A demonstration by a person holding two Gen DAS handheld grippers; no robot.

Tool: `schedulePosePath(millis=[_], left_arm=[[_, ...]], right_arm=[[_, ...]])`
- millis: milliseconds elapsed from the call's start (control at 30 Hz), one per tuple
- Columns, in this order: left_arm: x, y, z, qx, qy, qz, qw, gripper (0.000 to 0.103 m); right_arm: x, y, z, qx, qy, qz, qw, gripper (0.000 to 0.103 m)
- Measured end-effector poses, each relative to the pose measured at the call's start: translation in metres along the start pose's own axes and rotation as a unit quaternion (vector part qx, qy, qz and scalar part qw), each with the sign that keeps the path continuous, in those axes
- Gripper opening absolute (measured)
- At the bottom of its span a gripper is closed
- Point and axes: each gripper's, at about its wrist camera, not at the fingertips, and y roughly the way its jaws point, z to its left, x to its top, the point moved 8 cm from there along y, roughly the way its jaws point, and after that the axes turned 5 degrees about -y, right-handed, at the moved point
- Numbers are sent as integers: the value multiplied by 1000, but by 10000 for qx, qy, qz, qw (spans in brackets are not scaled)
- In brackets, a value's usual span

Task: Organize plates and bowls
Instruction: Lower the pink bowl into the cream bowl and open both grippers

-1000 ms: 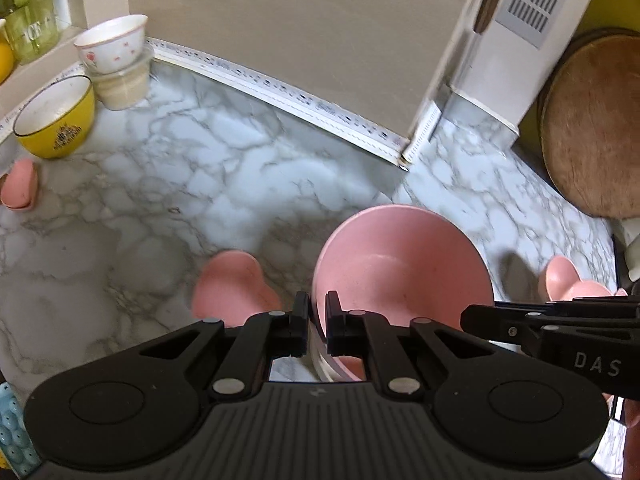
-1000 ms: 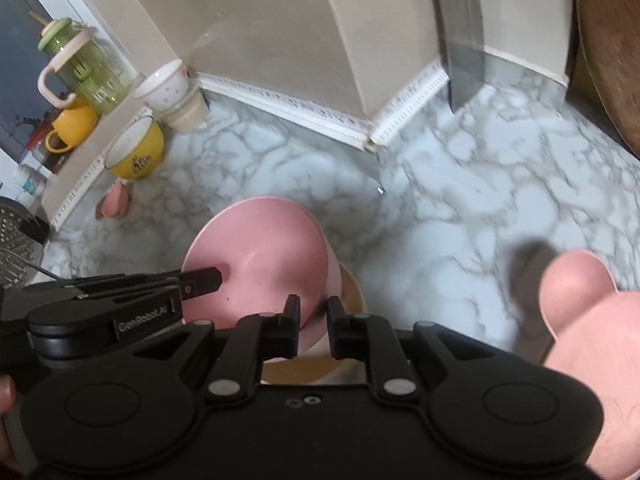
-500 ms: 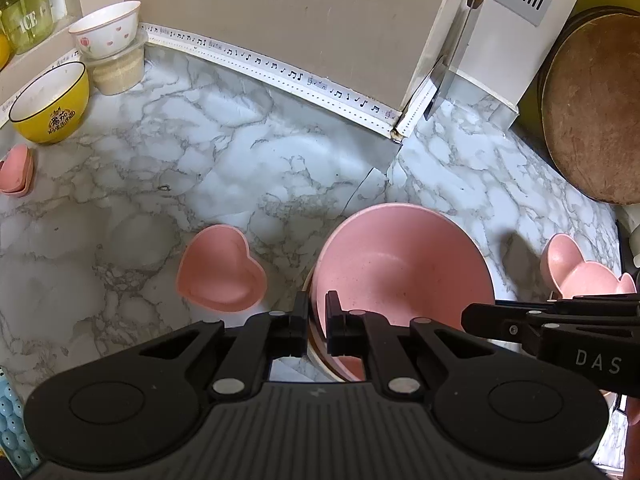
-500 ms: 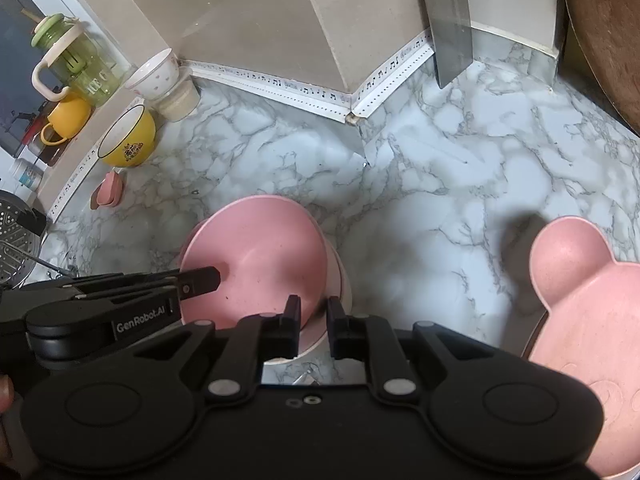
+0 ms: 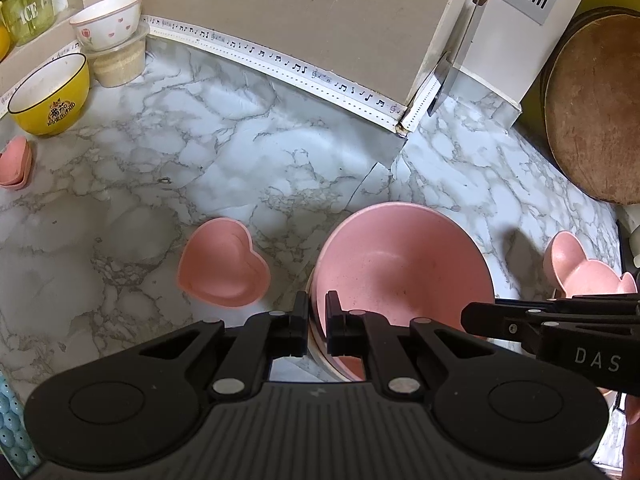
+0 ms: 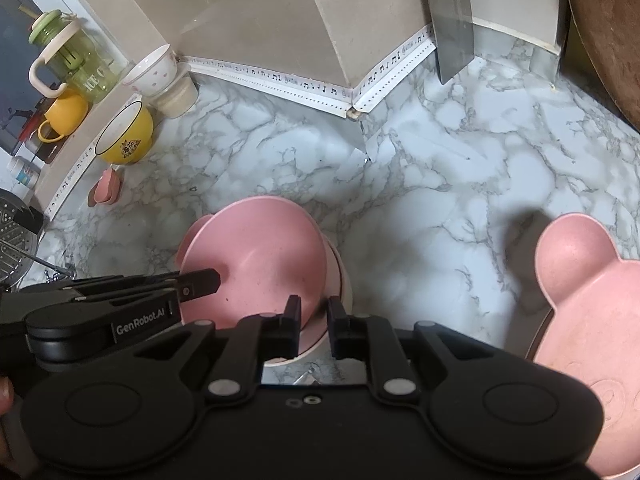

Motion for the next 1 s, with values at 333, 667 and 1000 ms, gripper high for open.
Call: schedulePosePath(millis=[333,667,1000], left_arm=[[2,-2,6,-148,-130,-1,9998,7],[5,-8,5,-248,-41,-154,9996,8],[13,-26,16,-555,-168,-322,9978,10]], right_arm=[[1,-1,1,22,36,-45,10000,25],[2,-5,3,-1,3,-104,9999,27],[15,-20,15,120,-292,-222,9993,31]])
